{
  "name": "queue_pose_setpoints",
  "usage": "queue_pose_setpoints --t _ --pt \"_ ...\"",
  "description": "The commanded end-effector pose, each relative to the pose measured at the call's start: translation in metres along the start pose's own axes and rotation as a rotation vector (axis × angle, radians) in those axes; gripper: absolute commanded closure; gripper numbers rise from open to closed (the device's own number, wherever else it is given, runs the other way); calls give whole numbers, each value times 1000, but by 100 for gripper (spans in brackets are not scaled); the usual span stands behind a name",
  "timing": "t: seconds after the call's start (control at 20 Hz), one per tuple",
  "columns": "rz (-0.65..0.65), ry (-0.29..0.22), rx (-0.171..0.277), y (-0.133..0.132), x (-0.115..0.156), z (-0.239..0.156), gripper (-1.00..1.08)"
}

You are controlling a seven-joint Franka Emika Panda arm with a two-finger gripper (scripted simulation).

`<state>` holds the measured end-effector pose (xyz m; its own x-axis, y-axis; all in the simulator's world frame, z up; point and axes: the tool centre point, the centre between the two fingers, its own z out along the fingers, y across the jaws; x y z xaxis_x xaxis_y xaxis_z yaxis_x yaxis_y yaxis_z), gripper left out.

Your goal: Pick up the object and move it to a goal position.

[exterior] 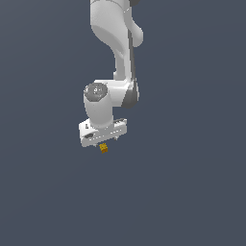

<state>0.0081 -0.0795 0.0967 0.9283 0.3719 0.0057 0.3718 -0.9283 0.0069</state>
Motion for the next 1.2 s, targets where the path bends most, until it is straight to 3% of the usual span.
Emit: queue_pose_setpoints --t 0.0,0.7,1.15 --pt "-31 -2 2 6 -4 9 -92" --pt "-75 -6 7 17 -13 27 -92" --pt "-78 -5 7 16 -14 68 -92"
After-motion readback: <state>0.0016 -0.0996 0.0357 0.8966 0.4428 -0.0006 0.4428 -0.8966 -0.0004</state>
